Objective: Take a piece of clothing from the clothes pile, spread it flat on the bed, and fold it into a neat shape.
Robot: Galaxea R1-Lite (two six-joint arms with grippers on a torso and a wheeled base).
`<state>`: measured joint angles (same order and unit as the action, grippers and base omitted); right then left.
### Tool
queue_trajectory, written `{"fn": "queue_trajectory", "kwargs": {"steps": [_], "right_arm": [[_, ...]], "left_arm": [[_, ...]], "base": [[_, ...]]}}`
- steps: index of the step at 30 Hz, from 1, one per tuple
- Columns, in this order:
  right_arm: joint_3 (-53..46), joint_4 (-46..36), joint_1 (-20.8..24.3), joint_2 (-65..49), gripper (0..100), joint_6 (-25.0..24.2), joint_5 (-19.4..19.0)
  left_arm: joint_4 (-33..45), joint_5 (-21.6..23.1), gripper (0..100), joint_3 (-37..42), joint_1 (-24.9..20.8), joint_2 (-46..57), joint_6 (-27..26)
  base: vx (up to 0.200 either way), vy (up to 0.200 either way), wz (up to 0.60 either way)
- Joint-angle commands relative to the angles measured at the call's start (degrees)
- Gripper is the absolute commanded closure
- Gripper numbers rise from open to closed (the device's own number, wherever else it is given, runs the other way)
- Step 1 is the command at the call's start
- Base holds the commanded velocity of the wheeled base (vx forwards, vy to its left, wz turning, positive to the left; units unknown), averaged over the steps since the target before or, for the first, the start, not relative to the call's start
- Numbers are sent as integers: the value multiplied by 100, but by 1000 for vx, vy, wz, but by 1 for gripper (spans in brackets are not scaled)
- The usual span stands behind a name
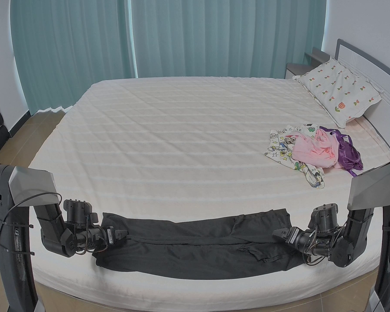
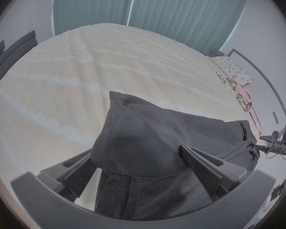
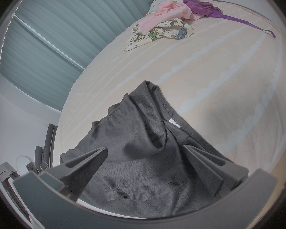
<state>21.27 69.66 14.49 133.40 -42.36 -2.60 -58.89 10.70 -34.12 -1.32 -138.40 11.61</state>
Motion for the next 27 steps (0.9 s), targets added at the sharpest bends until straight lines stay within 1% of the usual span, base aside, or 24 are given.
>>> {"fn": "queue_trajectory", "kwargs": {"steps": [1, 8, 13, 18, 19, 21, 22, 26, 27], "right_arm": [[0, 4, 10, 10, 0, 0, -13], [-18, 4, 10, 10, 0, 0, -13], [-18, 4, 10, 10, 0, -9, -13], [-9, 4, -17, -16, 0, -9, -22], [-9, 13, -26, -16, 0, -9, -22], [-9, 13, -34, -16, 0, -9, -30], [0, 13, -34, -16, 0, -18, -30], [8, 4, -78, -16, 0, -18, -30], [8, 4, -78, -16, 0, -18, -30]], "left_arm": [[53, 2, 100, -51, -9, -3, 17], [88, -16, 100, 20, 53, 191, 17], [88, -16, 100, 90, 220, 393, 8], [106, -16, 100, 169, 448, 621, 0], [106, -16, 100, 195, 554, 718, -9], [115, -16, 100, 204, 589, 762, -9], [212, -16, 100, 204, 756, 920, -9], [537, 81, 100, 178, 1090, 1351, -9], [537, 81, 100, 178, 1090, 1351, -9]], "base": [[0, 0, 0], [0, 0, 0], [0, 0, 0], [0, 0, 0], [0, 0, 0], [0, 0, 0], [0, 0, 0], [0, 0, 0], [0, 0, 0]]}}
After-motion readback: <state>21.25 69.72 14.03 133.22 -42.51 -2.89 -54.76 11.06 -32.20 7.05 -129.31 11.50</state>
